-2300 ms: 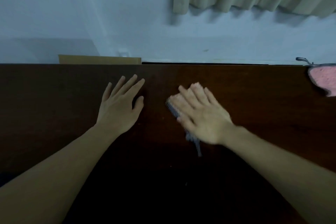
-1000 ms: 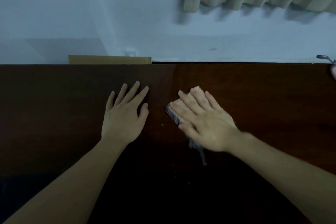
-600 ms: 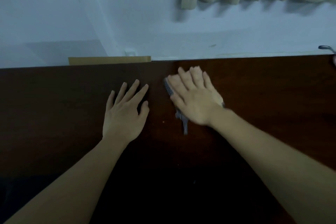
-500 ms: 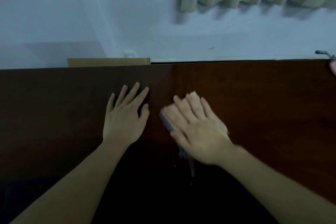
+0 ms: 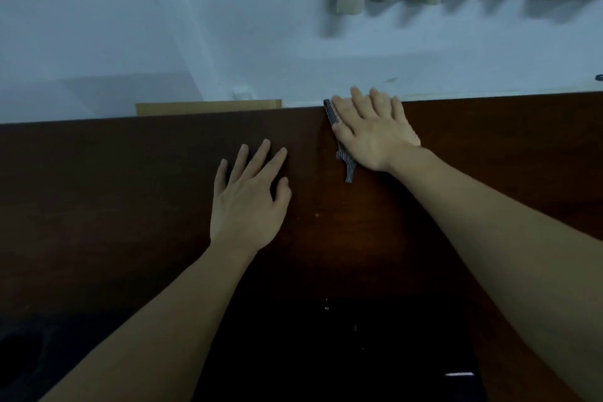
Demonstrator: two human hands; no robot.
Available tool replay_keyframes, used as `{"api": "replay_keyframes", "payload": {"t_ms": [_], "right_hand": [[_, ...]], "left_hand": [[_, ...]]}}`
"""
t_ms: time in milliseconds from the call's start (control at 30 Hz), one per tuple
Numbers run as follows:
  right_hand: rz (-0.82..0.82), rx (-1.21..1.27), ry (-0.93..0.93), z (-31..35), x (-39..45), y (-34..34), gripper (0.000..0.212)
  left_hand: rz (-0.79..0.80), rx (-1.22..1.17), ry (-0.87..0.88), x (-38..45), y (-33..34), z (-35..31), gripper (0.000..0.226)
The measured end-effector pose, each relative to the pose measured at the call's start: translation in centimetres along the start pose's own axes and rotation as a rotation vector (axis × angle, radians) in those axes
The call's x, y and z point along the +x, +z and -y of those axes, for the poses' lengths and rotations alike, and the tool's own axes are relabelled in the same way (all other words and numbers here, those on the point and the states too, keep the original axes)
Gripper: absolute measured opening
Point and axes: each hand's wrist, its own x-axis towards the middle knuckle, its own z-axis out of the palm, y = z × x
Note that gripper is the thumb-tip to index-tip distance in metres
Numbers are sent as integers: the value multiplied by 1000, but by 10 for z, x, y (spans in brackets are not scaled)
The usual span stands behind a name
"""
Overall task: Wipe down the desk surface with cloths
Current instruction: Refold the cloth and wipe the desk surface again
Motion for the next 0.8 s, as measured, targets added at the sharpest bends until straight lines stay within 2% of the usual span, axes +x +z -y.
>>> {"api": "replay_keyframes", "payload": {"t_ms": [100,200,333,433,533,633,700,800], "right_hand": [[12,-57,-76,22,-49,11,61],[51,-39,-249,44,-114,27,64],[49,-60,-378,52,-144,37,62],[47,-86,-307,45,-104,25,59],[-1,-62,-120,38,-41,11,59],[23,19,16,43,-4,3,59],[25,22,42,53,-1,3,59],[12,-7,-39,73,-30,9,59]], "left_hand": [[-11,-92,4,2,-2,3,53],[-62,-289,-8,0,-11,8,51],[-69,-180,57,-2,-29,32,52],[-15,-57,55,-3,-41,64,53],[-5,4,56,-4,-47,92,54],[60,32,37,-4,-42,109,54],[65,32,31,-5,-36,112,54],[45,47,12,-7,-32,111,54]]}}
